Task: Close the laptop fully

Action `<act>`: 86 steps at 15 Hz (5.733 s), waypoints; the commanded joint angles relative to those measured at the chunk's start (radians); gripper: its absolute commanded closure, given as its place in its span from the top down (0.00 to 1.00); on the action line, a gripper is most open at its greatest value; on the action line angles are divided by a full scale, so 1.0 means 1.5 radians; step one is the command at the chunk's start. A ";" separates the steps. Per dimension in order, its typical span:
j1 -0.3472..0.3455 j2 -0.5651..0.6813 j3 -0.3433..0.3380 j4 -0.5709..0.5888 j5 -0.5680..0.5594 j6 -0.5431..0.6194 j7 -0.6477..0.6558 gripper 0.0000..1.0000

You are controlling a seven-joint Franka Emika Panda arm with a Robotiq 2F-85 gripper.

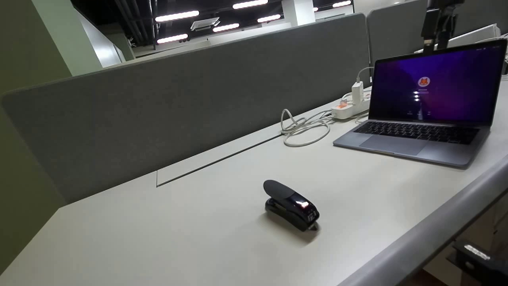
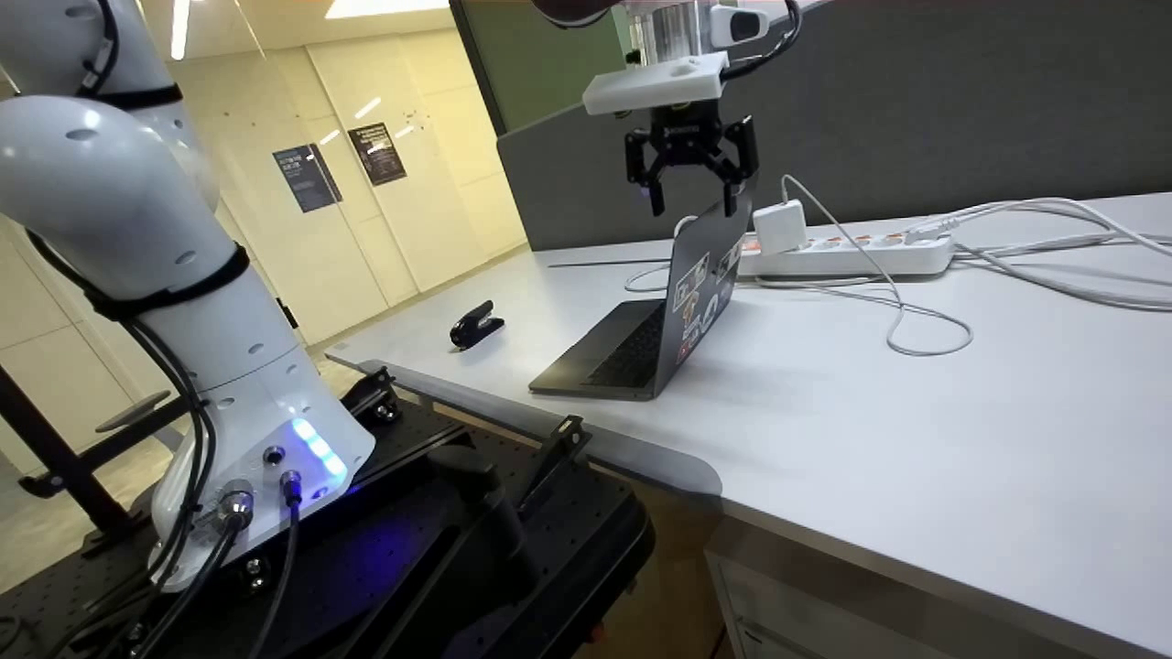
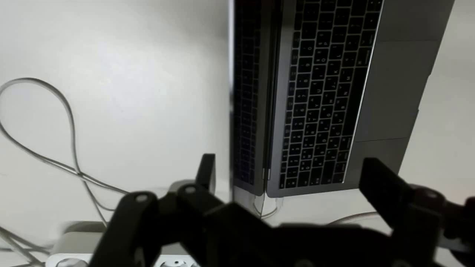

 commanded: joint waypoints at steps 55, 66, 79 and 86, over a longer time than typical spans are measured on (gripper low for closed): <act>0.114 0.058 0.211 -0.180 0.183 0.195 -0.259 1.00; 0.111 0.169 0.227 -0.127 0.106 0.204 -0.217 1.00; 0.021 0.177 0.306 -0.097 0.108 0.158 -0.229 1.00; 0.031 0.092 0.306 -0.149 0.174 0.157 -0.239 1.00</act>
